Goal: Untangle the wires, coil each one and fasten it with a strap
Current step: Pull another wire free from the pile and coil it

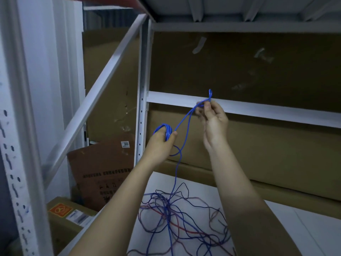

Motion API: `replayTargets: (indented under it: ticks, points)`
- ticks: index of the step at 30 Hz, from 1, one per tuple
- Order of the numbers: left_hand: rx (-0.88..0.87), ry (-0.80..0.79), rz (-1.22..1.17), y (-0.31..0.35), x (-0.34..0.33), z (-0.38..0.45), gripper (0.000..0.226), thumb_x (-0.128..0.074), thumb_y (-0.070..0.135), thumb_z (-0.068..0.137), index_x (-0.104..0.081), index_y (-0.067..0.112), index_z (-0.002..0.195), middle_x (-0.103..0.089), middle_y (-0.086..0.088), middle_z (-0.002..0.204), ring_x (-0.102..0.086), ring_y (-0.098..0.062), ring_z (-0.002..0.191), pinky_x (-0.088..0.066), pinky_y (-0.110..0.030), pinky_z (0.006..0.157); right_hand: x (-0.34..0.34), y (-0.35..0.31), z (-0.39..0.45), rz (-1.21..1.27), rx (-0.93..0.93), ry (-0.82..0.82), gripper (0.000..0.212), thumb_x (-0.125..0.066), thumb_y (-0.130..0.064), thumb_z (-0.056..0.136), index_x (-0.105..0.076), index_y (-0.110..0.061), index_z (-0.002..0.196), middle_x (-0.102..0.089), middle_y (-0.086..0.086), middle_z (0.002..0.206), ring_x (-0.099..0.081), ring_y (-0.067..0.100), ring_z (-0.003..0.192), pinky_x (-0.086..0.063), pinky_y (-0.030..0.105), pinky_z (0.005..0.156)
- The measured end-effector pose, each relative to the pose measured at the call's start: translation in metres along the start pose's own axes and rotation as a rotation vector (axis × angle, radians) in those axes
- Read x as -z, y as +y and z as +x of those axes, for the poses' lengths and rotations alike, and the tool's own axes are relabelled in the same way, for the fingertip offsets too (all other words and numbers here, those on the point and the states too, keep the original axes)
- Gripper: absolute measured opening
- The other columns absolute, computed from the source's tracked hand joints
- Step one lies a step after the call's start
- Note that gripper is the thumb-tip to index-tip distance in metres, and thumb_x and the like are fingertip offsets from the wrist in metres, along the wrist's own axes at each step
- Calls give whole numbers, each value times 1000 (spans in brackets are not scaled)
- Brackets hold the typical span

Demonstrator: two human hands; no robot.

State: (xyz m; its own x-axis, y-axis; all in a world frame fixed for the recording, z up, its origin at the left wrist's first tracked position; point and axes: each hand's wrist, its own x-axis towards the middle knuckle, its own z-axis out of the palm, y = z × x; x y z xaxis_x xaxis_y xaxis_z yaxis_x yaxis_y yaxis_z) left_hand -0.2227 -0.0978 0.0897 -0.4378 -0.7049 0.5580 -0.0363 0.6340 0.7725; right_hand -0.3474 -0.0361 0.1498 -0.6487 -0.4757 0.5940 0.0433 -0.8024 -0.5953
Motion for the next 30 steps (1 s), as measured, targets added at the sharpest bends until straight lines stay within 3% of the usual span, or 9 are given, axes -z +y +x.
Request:
replayTargets:
  ticks: [5, 8, 11, 14, 18, 22, 26, 28, 30]
  points:
    - [127, 3, 118, -31, -5, -15, 29, -45, 26, 100, -43, 12, 74, -45, 1, 63, -42, -8, 53, -33, -17, 48, 35, 18, -23, 23, -388, 31, 20, -42, -7, 100, -55, -10, 86, -54, 1, 64, -57, 10, 54, -53, 23, 62]
    - [226, 60, 152, -55, -5, -27, 32, -44, 23, 100, -37, 15, 70, -41, 1, 64, -38, -13, 55, -29, -25, 50, 53, 22, -39, 3, -529, -63, 23, -37, -8, 101, -54, -10, 86, -38, -5, 52, -30, 2, 35, -26, 14, 36]
    - [312, 122, 111, -75, -4, -38, 30, -41, 21, 101, -36, 15, 72, -40, -2, 68, -38, -15, 58, -30, -29, 52, 71, 23, -53, 4, -719, -235, 17, -42, -11, 93, -55, -9, 83, -28, -10, 43, -15, 0, 33, -9, 14, 34]
    - [376, 246, -1, -84, 0, -44, 32, -40, 24, 102, -47, 3, 80, -47, -11, 72, -42, -20, 60, -32, -30, 51, 91, 31, -64, -180, -872, -378, 19, -41, -11, 91, -54, -7, 77, -24, -11, 39, -12, 0, 33, -7, 14, 34]
    - [330, 450, -61, -74, 8, -47, 29, -39, 28, 102, -36, 20, 75, -39, -1, 69, -40, -11, 56, -33, -27, 53, 120, 44, -74, -598, -1029, -598, 30, -41, -16, 97, -58, -8, 75, -23, -9, 43, -14, 4, 35, -11, 17, 35]
    - [195, 458, -19, -66, 10, -52, 22, -39, 27, 103, -37, 16, 84, -40, 1, 68, -41, -8, 56, -34, -30, 58, 120, 59, -87, -1046, -880, -668, 32, -47, -26, 100, -68, -9, 83, -55, -2, 52, -49, 13, 49, -43, 26, 51]
    - [84, 317, 64, -60, 5, -56, 29, -42, 25, 101, -34, 14, 76, -35, 2, 62, -33, -12, 50, -30, -33, 53, 99, 77, -105, -1440, -227, -632, 35, -51, -18, 96, -56, -14, 131, -57, 4, 129, -55, 24, 113, -43, 36, 99]
    - [54, 310, 99, -57, 4, -56, 30, -43, 25, 101, -33, 19, 73, -34, 2, 60, -33, -10, 47, -30, -33, 52, 85, 79, -119, -1288, -89, -653, 47, -53, -12, 90, -50, -18, 137, -52, -2, 134, -49, 19, 121, -41, 32, 101]
    - [37, 311, 146, -55, 5, -56, 28, -43, 25, 101, -33, 19, 75, -34, 2, 59, -32, -10, 45, -30, -34, 50, 69, 78, -133, -1012, -249, -610, 42, -54, -12, 87, -55, -24, 128, -58, -9, 123, -55, 18, 113, -48, 26, 91]
